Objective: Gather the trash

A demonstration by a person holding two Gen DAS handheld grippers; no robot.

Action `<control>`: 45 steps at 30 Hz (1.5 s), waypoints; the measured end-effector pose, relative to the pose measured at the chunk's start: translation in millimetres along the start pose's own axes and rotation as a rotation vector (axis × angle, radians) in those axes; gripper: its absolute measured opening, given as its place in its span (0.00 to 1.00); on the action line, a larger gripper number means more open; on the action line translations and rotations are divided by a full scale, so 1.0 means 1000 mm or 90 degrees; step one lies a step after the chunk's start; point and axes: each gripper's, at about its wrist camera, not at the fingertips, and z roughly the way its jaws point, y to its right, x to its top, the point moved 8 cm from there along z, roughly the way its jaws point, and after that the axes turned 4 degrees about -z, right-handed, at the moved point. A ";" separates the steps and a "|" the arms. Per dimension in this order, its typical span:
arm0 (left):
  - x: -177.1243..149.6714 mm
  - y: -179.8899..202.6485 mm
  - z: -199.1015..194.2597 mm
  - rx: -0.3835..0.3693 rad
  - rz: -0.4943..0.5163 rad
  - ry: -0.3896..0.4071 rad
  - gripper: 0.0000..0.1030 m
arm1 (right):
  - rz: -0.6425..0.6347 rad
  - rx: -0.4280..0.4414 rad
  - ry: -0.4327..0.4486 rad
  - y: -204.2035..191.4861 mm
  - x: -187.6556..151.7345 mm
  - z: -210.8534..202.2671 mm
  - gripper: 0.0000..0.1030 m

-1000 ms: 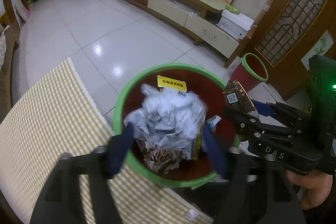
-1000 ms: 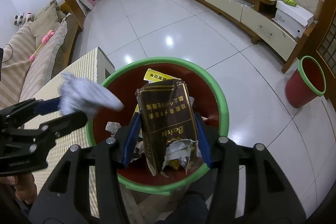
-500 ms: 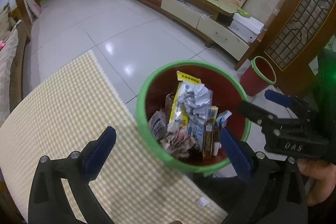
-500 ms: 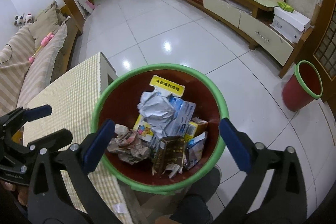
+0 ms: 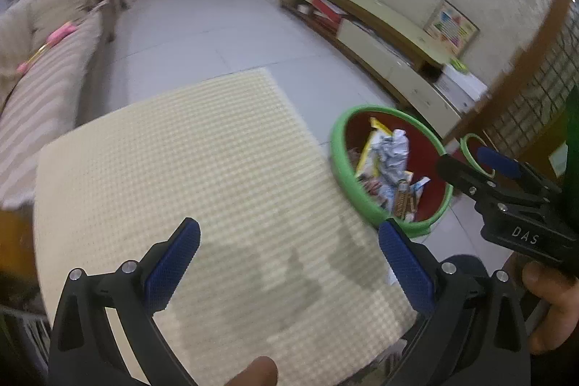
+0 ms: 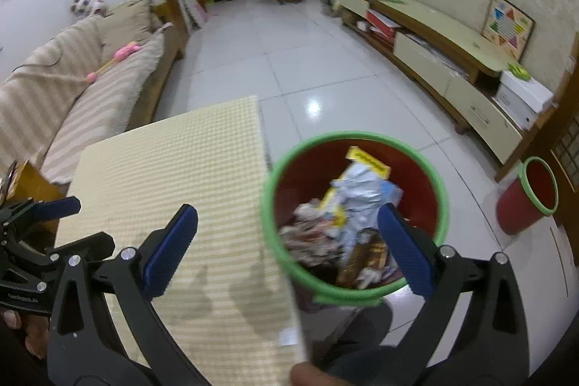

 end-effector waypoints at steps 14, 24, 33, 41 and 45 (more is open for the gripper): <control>-0.088 -0.122 -0.094 0.148 -0.140 0.136 0.92 | -0.114 0.054 0.040 -0.136 -0.042 -0.030 0.95; -0.122 -0.134 -0.104 0.178 -0.126 0.179 0.92 | -0.161 0.042 0.047 -0.175 -0.077 -0.032 0.95; -0.139 -0.146 -0.103 0.179 -0.146 0.179 0.92 | -0.155 0.044 0.073 -0.180 -0.080 -0.037 0.95; -0.140 -0.143 -0.100 0.200 -0.131 0.173 0.92 | -0.149 0.048 0.074 -0.180 -0.083 -0.038 0.95; -0.139 -0.145 -0.100 0.208 -0.132 0.173 0.92 | -0.144 0.049 0.074 -0.178 -0.083 -0.038 0.95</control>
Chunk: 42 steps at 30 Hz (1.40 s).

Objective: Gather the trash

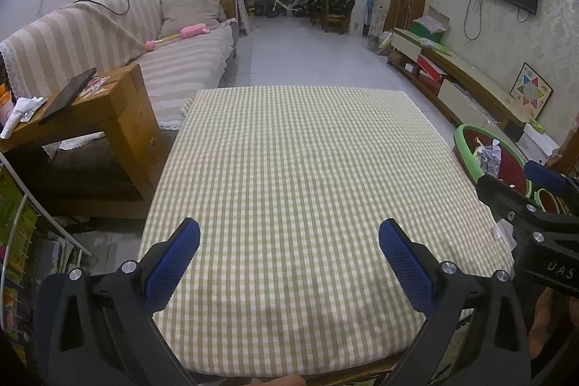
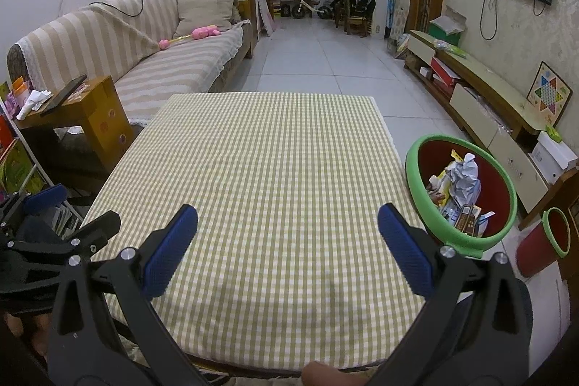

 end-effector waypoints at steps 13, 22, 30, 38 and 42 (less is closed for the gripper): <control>0.004 0.001 -0.005 0.004 0.002 0.014 0.92 | 0.000 0.001 0.003 0.001 0.000 -0.001 0.95; 0.004 0.000 -0.004 0.006 0.000 0.015 0.92 | 0.001 0.001 0.006 0.000 0.000 -0.001 0.95; 0.004 -0.002 -0.004 0.006 0.000 0.016 0.92 | 0.001 0.001 0.006 0.000 0.000 -0.001 0.95; 0.004 -0.003 -0.004 0.005 0.000 0.016 0.92 | 0.003 0.000 0.007 0.001 0.001 -0.002 0.95; 0.004 -0.003 -0.004 0.005 0.000 0.016 0.92 | 0.003 0.000 0.007 0.001 0.001 -0.002 0.95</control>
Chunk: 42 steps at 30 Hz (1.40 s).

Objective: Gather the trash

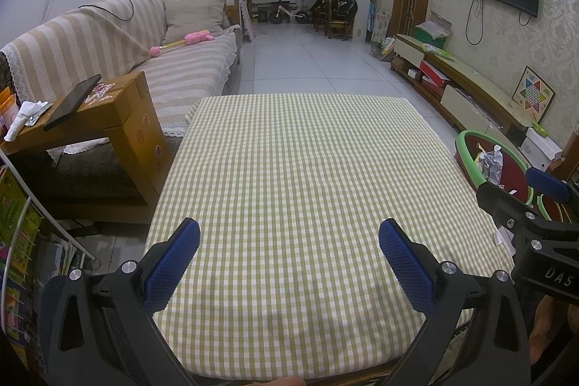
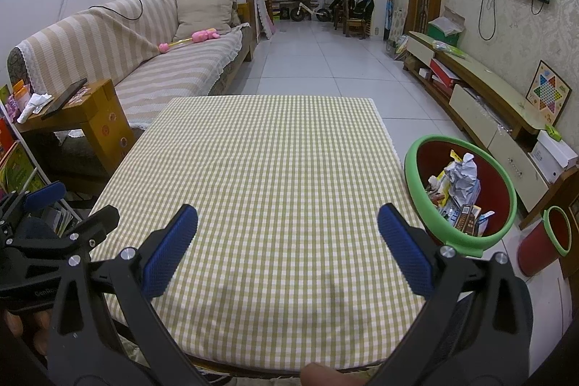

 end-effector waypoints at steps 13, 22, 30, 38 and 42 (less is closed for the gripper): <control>0.001 0.000 0.000 0.000 -0.001 -0.001 0.92 | 0.000 0.000 0.000 0.000 0.000 0.000 0.95; 0.001 -0.001 0.000 0.000 -0.003 0.000 0.92 | 0.000 0.000 0.000 0.000 0.000 0.000 0.95; 0.001 -0.001 0.000 0.000 -0.003 -0.001 0.92 | 0.000 0.000 -0.001 0.000 0.000 0.000 0.95; 0.001 -0.001 -0.002 -0.009 -0.008 0.006 0.92 | 0.000 -0.001 -0.001 0.001 0.000 0.000 0.95; 0.001 0.002 -0.005 -0.011 -0.009 0.010 0.92 | 0.000 -0.001 -0.001 0.001 -0.001 0.000 0.95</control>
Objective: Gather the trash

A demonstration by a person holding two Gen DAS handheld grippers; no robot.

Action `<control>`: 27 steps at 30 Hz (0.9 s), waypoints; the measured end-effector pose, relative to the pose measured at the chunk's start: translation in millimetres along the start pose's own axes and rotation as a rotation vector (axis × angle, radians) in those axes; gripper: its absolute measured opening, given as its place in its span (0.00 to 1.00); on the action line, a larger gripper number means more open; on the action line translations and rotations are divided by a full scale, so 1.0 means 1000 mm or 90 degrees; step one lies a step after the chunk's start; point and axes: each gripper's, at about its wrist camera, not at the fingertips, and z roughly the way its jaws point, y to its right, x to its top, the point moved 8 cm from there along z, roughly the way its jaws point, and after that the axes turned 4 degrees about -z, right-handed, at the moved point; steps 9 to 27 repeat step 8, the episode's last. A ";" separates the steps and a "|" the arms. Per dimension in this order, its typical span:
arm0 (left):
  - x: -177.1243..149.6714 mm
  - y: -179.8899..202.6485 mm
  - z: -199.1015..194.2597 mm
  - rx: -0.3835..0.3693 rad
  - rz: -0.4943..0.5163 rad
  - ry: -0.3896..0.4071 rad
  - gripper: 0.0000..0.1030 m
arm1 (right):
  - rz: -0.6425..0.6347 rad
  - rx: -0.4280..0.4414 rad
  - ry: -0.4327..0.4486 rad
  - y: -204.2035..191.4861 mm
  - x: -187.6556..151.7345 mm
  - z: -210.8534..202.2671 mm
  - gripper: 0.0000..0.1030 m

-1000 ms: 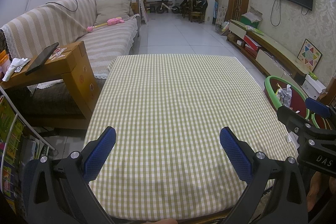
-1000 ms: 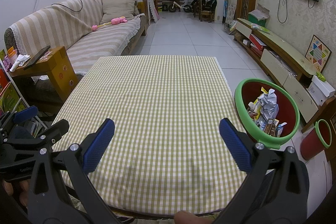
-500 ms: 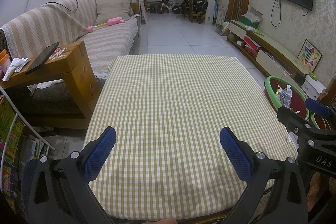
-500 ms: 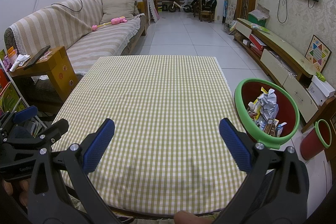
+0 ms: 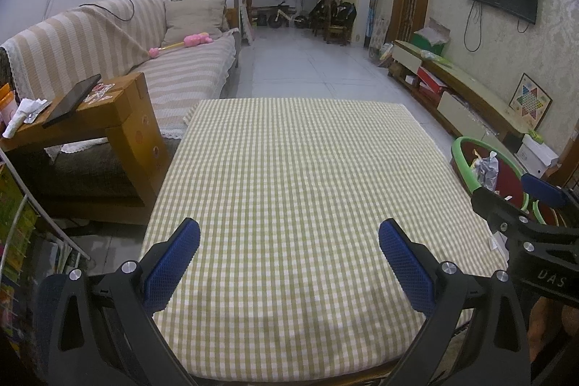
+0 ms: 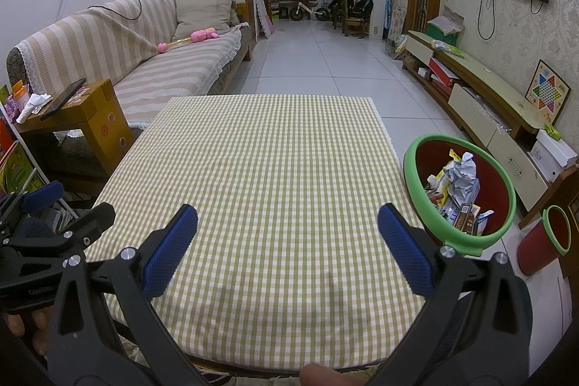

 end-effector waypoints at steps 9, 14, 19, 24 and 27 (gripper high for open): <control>-0.001 0.002 0.000 0.023 -0.006 -0.005 0.92 | 0.000 0.000 0.000 0.000 0.000 0.000 0.95; -0.001 0.002 0.000 0.023 -0.006 -0.005 0.92 | 0.000 0.000 0.000 0.000 0.000 0.000 0.95; -0.001 0.002 0.000 0.023 -0.006 -0.005 0.92 | 0.000 0.000 0.000 0.000 0.000 0.000 0.95; -0.001 0.002 0.000 0.023 -0.006 -0.005 0.92 | 0.000 0.000 0.000 0.000 0.000 0.000 0.95; -0.001 0.002 0.000 0.023 -0.006 -0.005 0.92 | 0.000 0.000 0.000 0.000 0.000 0.000 0.95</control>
